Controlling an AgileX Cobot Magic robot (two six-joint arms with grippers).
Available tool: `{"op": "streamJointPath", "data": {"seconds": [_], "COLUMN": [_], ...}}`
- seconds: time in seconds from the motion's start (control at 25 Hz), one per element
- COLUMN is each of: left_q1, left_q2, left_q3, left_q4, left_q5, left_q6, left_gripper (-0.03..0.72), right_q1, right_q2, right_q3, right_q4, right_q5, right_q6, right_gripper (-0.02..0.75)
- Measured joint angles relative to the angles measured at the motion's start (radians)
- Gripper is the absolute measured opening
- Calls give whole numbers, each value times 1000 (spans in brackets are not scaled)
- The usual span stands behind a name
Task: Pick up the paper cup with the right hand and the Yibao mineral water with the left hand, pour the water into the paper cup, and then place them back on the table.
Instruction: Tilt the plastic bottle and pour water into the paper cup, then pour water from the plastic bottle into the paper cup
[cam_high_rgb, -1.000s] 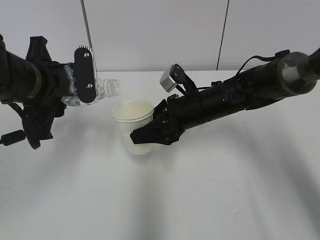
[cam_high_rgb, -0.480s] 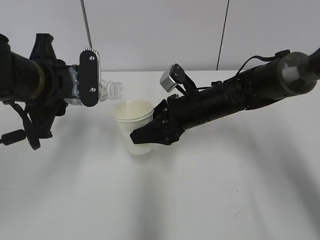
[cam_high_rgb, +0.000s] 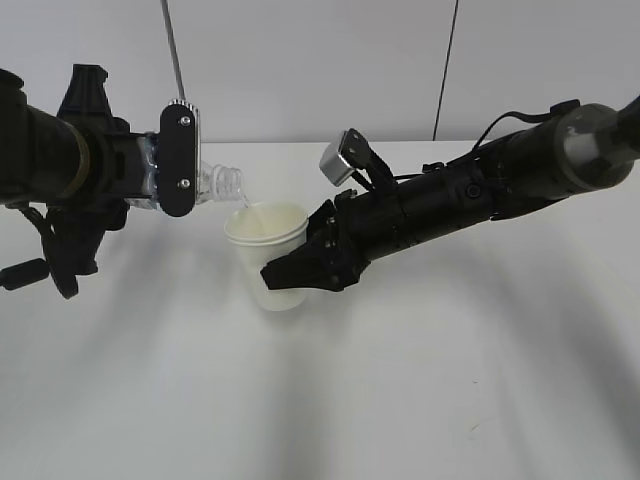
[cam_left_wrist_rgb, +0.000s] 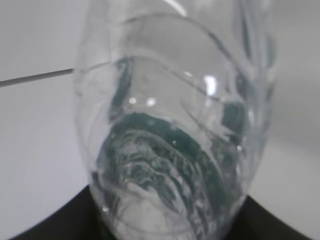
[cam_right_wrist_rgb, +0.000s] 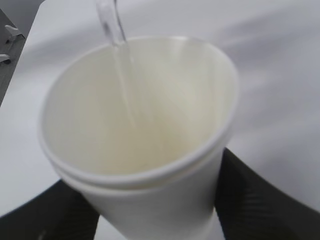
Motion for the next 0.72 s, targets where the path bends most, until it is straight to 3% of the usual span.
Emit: {"op": "streamJointPath", "data": {"seconds": [0.72], "left_q1": [0], "left_q2": [1], "left_q3": [0], "left_q4": [75], "left_q5": [29], "left_q6": [0], "left_gripper": [341], "right_q1": [0], "right_q2": [0], "right_q3": [0], "right_q4": [-6], "right_q5": [0], "right_q6": [0], "right_gripper": [500]}}
